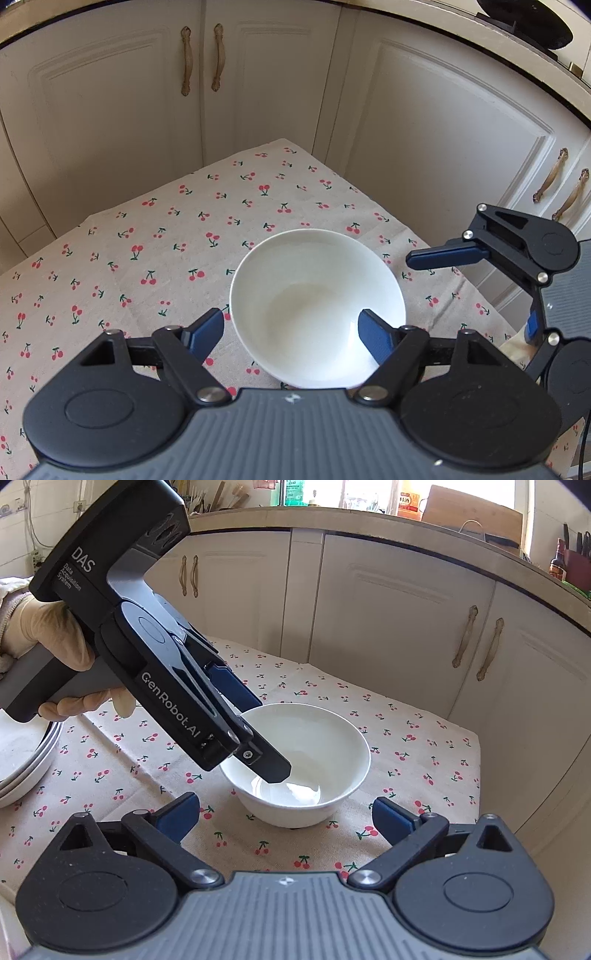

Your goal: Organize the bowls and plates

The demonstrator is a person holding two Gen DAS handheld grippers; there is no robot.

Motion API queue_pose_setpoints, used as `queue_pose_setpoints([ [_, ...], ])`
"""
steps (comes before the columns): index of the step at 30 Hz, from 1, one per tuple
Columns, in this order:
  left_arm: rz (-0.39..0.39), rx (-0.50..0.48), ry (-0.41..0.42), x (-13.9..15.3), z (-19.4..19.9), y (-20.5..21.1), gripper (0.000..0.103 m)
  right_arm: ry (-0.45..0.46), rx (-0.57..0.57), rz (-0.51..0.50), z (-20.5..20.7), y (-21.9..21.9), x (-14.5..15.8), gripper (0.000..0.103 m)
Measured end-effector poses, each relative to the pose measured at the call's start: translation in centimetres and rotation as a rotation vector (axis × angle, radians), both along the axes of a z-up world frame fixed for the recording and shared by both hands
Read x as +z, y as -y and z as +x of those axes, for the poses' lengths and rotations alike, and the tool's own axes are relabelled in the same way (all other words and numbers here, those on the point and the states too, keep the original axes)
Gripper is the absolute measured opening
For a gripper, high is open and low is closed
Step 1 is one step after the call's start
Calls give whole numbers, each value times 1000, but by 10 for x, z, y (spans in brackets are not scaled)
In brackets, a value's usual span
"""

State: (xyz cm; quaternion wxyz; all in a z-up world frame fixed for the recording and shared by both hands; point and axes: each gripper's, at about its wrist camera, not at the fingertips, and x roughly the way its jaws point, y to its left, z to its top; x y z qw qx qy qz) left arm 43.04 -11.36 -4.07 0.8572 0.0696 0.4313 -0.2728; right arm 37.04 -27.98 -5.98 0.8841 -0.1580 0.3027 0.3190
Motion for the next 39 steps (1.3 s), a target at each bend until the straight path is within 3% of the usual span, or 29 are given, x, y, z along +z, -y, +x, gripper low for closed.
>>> queue_pose_setpoints([
  [12,-25,-10,-7,-6,11,1,77,-16,10,-1,18,-12,-9,93],
  [18,-29,-18,-9,-7,14,3,73,-18,7,2,20,-11,-10,93],
  [39,-25,-36,-20,-7,9,8,73,-18,5,-2,14,-8,-7,92],
])
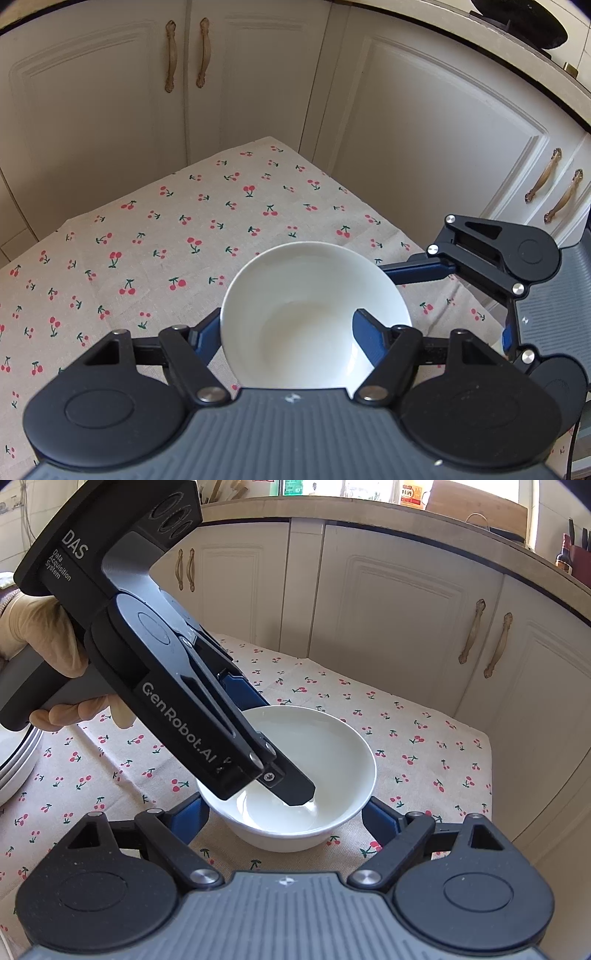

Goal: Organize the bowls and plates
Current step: 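Carry the plain white bowl with the left gripper and lower it into the pink-flower bowl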

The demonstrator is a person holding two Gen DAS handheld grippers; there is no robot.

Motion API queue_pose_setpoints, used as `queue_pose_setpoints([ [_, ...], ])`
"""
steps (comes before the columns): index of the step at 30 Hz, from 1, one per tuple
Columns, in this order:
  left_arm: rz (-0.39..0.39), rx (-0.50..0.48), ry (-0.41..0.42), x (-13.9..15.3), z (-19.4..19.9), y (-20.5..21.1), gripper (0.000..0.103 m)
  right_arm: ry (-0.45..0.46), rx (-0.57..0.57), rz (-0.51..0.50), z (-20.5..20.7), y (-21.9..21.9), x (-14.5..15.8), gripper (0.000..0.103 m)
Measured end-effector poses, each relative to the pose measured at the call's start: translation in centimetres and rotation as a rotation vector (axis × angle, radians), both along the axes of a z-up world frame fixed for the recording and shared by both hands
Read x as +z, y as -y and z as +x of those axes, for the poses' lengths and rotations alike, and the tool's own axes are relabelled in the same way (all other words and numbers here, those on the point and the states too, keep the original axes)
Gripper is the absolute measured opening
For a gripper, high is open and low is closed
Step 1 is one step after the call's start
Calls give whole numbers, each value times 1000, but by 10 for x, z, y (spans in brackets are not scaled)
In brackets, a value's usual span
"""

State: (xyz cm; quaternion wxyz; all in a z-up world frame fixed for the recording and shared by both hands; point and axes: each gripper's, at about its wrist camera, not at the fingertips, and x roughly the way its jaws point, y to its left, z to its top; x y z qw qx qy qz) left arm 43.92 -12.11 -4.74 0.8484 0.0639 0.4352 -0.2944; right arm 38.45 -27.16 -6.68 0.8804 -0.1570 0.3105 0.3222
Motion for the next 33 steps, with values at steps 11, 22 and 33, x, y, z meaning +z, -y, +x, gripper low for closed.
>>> queue_pose_setpoints([
  [11,-13,-13,5,23,-29,4,73,1,-6,-12,-25,3,17,92],
  [22,0,-27,55,60,-86,12,73,35,-18,-12,-78,8,53,92],
  [33,15,-41,98,90,-151,20,73,54,-31,0,-136,14,84,92],
])
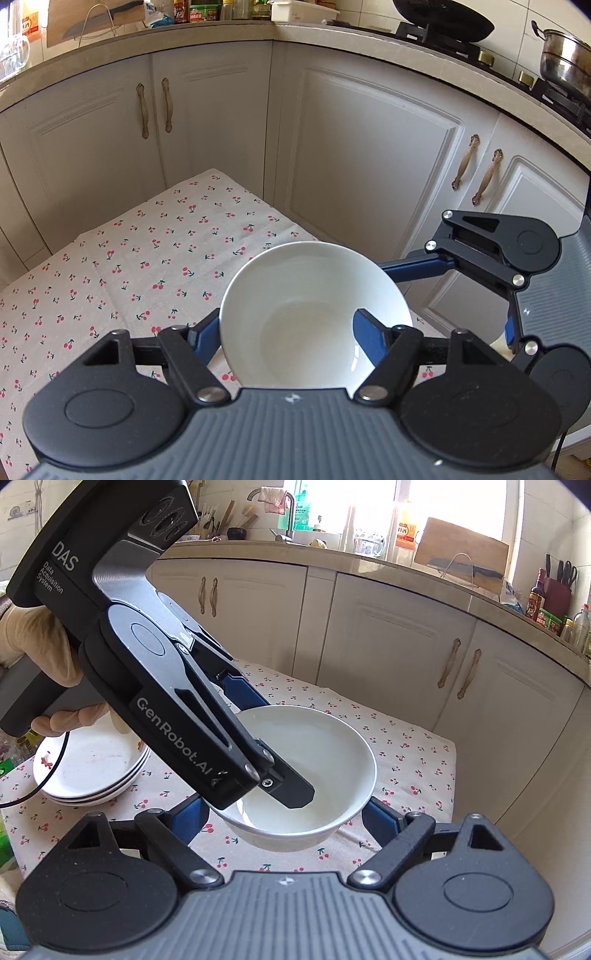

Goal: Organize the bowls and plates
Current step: 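Carry the plain white bowl with the left gripper and lower it into the pink-flower bowl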

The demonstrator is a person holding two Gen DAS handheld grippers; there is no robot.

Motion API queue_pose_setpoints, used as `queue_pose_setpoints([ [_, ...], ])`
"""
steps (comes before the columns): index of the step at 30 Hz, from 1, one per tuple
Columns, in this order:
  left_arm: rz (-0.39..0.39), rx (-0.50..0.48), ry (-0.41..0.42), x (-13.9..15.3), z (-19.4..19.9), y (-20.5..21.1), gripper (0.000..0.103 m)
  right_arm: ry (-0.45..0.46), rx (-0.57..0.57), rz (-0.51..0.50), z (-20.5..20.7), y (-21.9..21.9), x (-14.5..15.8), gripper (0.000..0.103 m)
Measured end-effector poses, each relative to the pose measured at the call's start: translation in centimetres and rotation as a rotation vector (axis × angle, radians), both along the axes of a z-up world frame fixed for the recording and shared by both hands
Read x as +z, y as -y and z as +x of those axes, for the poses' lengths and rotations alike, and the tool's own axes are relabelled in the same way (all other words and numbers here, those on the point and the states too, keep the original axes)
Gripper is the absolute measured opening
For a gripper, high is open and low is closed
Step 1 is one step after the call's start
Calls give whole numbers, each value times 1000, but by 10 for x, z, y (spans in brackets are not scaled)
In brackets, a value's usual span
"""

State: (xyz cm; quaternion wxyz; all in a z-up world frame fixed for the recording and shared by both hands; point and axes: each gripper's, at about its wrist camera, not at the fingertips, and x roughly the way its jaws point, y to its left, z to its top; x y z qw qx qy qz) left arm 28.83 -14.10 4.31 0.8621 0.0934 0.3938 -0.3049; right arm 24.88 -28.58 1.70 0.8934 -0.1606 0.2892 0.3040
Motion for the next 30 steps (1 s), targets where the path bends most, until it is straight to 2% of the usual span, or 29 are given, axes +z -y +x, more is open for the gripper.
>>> queue_pose_setpoints([
  [12,2,-2,-8,0,-59,-4,74,-4,2,-7,-56,-5,4,92],
  [30,-39,-9,-65,-27,-93,-13,78,-83,3,1,-98,-11,-25,92],
])
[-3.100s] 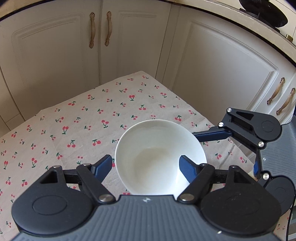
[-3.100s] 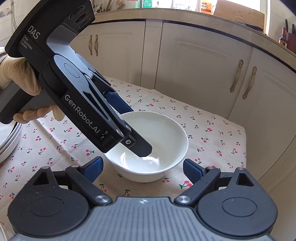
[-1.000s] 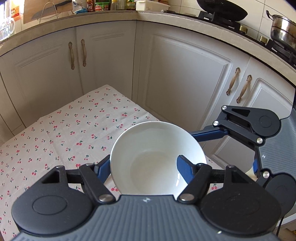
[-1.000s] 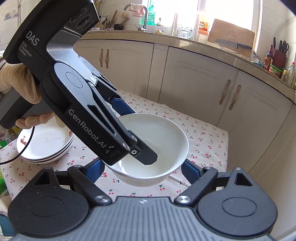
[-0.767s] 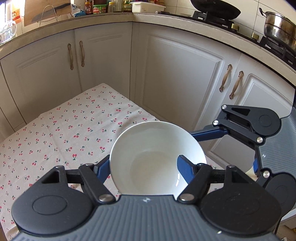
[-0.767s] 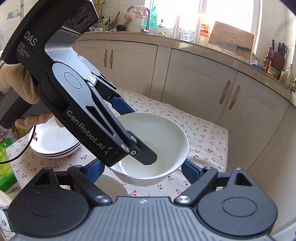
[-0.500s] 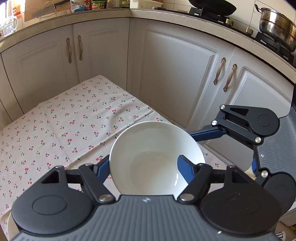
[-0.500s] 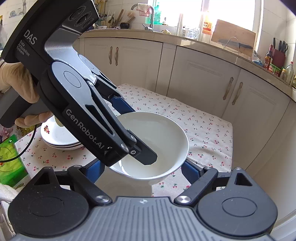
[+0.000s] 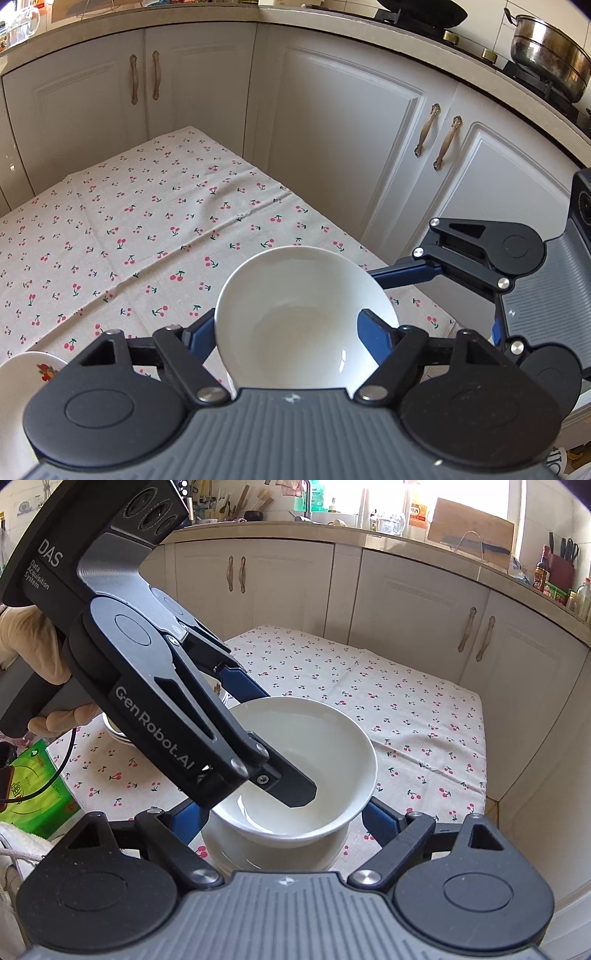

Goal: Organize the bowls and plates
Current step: 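Carry the plain white bowl with the left gripper and lower it into the pink-flower bowl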

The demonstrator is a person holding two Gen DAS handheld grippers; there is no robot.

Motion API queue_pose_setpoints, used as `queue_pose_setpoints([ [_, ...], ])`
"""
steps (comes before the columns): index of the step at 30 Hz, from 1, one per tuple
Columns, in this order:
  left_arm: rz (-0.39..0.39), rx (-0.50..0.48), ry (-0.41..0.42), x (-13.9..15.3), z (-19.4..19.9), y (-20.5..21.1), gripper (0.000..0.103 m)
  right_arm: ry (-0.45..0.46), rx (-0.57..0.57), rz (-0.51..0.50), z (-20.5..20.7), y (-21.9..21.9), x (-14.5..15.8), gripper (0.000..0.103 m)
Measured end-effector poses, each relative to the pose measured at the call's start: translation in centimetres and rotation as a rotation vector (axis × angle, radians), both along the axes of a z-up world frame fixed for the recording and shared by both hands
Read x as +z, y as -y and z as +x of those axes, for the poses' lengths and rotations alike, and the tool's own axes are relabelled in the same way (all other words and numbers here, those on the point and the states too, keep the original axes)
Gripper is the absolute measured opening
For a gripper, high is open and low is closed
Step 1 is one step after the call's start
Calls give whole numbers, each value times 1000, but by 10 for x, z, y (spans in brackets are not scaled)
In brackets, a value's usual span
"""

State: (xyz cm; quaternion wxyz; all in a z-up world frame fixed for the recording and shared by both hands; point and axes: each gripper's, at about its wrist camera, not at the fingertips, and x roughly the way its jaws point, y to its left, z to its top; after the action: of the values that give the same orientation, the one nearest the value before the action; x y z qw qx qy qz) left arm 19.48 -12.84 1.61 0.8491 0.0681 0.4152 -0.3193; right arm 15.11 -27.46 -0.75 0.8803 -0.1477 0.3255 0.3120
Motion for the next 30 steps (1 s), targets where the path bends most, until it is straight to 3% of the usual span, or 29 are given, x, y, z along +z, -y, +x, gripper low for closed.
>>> queue_pose_setpoints([
  [17,-11,-6,-56,-17,4,-1,79,-53,-4,-4,1,1,-11,92],
  [30,-23,-31,-47,-22,3,-1,85,-79,-12,-14,3,0,-18,93],
])
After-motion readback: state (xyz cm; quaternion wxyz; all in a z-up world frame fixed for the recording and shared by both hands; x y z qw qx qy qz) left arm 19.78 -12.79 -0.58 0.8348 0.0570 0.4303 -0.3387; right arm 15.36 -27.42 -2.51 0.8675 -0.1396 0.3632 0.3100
